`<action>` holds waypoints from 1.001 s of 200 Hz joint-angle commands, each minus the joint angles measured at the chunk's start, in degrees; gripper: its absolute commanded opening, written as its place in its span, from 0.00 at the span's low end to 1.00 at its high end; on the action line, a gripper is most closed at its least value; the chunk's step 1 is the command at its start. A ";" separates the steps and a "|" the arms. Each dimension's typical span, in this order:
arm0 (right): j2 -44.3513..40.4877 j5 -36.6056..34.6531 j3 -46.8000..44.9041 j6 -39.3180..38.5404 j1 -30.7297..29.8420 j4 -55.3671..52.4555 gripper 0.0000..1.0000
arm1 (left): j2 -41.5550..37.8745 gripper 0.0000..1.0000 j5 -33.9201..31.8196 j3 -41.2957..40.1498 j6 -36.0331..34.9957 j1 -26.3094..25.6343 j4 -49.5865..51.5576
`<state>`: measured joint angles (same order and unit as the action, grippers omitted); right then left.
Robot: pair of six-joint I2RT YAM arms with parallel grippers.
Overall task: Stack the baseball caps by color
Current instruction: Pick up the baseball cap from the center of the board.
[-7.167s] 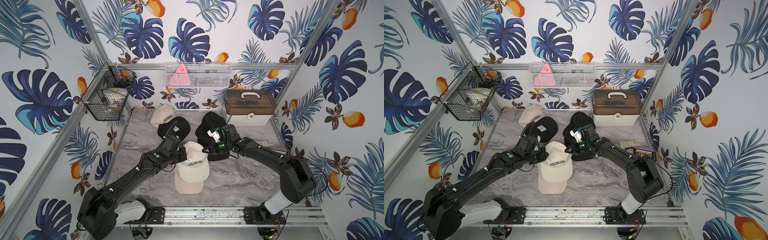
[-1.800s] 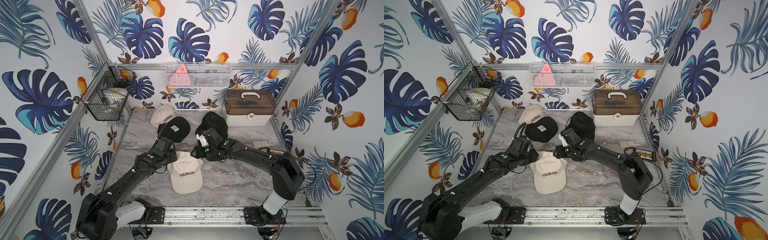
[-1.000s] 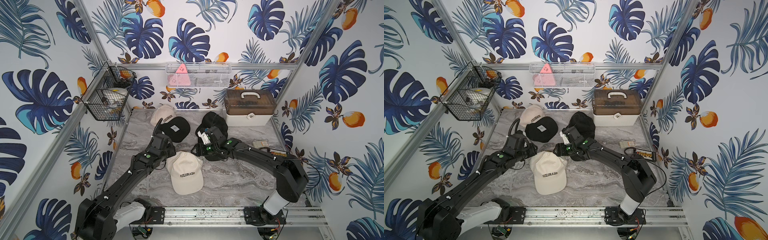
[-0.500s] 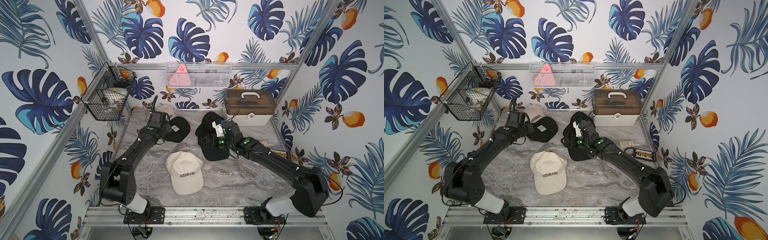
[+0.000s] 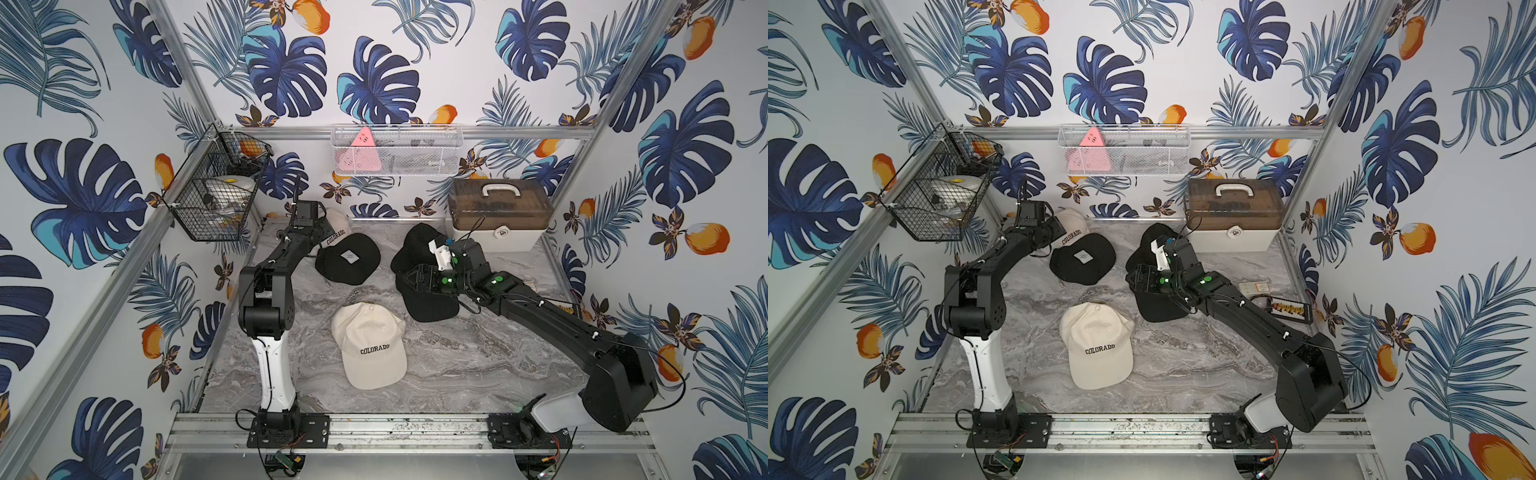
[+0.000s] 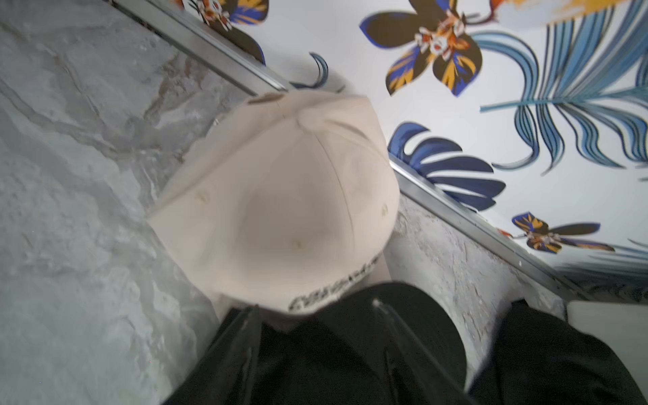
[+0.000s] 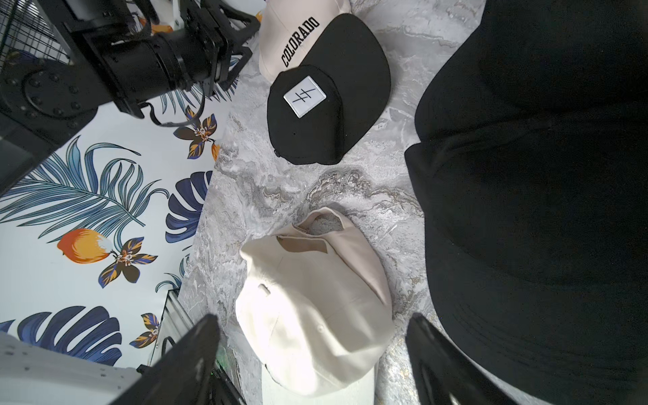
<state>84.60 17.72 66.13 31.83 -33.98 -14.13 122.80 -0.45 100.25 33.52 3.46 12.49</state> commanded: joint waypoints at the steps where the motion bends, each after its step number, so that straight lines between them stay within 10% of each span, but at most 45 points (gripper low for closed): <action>1: 0.77 1.89 0.14 -0.77 0.30 2.24 0.86 | 2.75 0.71 2.10 3.10 -2.11 1.82 -2.20; 65: 3.99 4.63 1.63 -0.70 0.73 2.79 0.87 | 9.65 0.79 10.33 7.89 -3.20 3.66 -2.82; 89: 4.09 4.98 1.91 -0.79 0.73 2.49 0.87 | 10.18 0.63 13.67 6.13 -0.49 3.72 -6.05; 134: 2.73 4.26 0.94 -1.19 1.98 1.78 0.87 | 9.47 0.00 18.39 6.24 2.37 3.79 -7.66; 200: 0.67 6.60 -0.65 -1.21 8.50 1.72 0.88 | 0.53 0.00 28.48 4.97 7.49 3.76 -15.18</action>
<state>86.32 23.31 65.71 31.20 -27.70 -12.58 127.44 22.33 106.24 37.65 7.16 4.62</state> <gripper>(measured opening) 0.874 0.081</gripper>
